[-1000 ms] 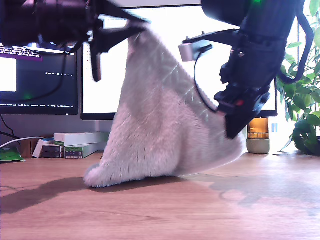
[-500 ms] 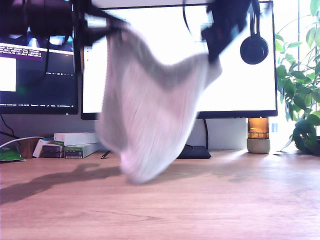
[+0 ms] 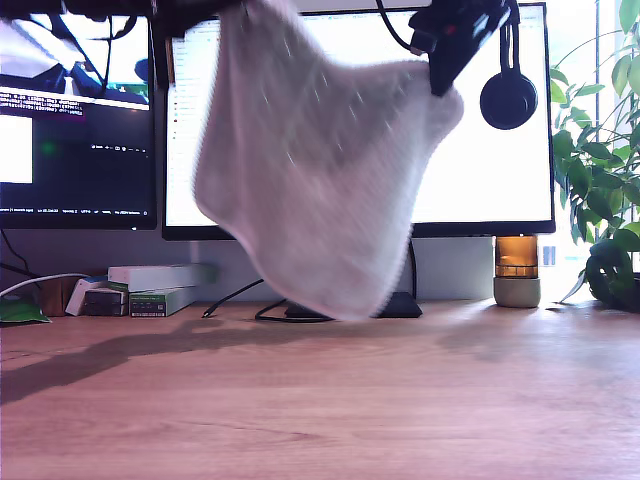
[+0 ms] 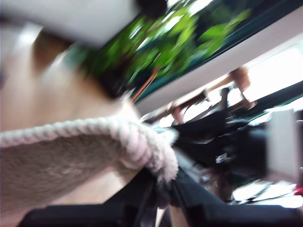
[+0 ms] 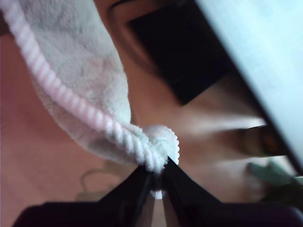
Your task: Fold the tea towel to a neat square and place it to the right
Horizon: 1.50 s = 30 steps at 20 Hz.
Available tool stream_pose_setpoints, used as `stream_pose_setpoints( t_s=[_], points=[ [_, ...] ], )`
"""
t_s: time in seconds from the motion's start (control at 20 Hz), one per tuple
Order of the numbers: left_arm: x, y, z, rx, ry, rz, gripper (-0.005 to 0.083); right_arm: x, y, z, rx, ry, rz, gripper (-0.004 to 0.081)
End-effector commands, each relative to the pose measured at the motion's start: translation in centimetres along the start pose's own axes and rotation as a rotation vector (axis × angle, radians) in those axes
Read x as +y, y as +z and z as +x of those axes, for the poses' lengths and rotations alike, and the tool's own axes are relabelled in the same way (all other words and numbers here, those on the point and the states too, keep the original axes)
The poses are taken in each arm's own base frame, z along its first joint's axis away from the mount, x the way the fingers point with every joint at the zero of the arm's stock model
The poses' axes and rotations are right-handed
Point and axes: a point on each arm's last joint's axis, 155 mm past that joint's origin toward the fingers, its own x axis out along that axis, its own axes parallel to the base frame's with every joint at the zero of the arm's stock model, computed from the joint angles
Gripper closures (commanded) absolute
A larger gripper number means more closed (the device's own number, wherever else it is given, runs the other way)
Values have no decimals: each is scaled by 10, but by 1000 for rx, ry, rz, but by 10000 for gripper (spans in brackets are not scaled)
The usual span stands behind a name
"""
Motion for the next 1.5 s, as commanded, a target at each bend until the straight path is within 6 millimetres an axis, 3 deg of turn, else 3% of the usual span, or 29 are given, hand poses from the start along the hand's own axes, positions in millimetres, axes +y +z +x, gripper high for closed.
stream_pose_setpoints(
  t_s=[0.0, 0.1, 0.3, 0.55, 0.85, 1.0, 1.2, 1.45],
  points=[
    [32, -36, -1, 94, 88, -99, 797, 26, -14, 9, 59, 102, 20, 783],
    [51, -54, -6, 141, 159, -110, 797, 43, -32, 18, 139, 166, 20, 783],
    [69, -80, -14, 215, 228, -111, 797, 67, -38, 35, 192, 244, 43, 783],
    [96, -114, -37, 226, 306, -145, 797, 91, -51, 34, 255, 316, 58, 783],
    [100, -142, -59, 214, 345, -149, 797, 142, -83, 28, 359, 426, 15, 783],
    [104, -177, -66, 271, 359, -190, 797, 169, -95, 26, 395, 453, -19, 783],
    [118, -219, -78, 318, 390, -254, 797, 189, -98, 23, 408, 478, 11, 783],
    [113, -228, -87, 318, 407, -233, 797, 215, -130, 21, 483, 524, -12, 783]
  ],
)
